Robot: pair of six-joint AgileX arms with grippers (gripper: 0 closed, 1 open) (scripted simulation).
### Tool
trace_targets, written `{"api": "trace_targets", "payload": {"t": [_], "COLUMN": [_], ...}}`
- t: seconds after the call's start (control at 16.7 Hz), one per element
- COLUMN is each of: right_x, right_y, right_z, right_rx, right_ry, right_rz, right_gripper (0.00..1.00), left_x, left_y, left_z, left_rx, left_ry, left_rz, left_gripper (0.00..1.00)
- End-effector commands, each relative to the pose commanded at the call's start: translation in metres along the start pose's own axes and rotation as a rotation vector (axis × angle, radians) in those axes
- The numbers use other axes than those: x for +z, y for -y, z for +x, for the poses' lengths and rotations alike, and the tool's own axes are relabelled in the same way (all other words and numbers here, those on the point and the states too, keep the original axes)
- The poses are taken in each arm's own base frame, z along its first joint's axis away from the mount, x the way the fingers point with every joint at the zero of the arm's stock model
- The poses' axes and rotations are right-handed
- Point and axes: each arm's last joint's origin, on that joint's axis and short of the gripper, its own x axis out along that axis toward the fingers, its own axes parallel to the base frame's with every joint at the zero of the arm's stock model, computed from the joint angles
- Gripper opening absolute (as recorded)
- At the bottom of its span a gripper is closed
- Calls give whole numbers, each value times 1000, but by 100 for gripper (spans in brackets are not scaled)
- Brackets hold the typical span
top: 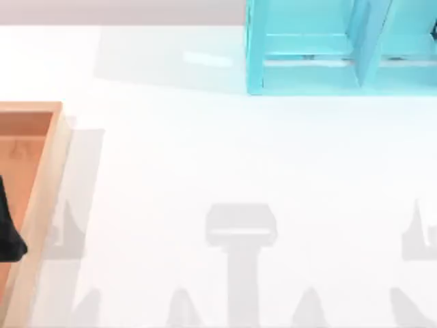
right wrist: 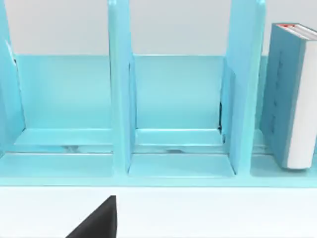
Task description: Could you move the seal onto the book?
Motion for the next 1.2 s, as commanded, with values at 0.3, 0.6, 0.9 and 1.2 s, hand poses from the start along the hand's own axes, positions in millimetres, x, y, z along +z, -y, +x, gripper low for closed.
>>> {"api": "trace_targets", "payload": {"t": [0.3, 0.6, 0.9, 1.2], "right_x": [14, 62, 77, 19], "right_y": [2, 10, 35, 79], "right_z": [2, 25, 102, 192], "right_rx": [-8, -24, -34, -37], "right_ry": [28, 86, -15, -167], "right_rz": [-4, -23, -19, 24], "right_gripper": [100, 100, 100, 100], "left_x": [0, 0, 0, 0], "left_y": [0, 0, 0, 0], "left_z": [0, 0, 0, 0], "left_rx": [0, 0, 0, 0], "left_ry": [0, 0, 0, 0], "left_rz": [0, 0, 0, 0], "left_gripper": [100, 100, 100, 100]}}
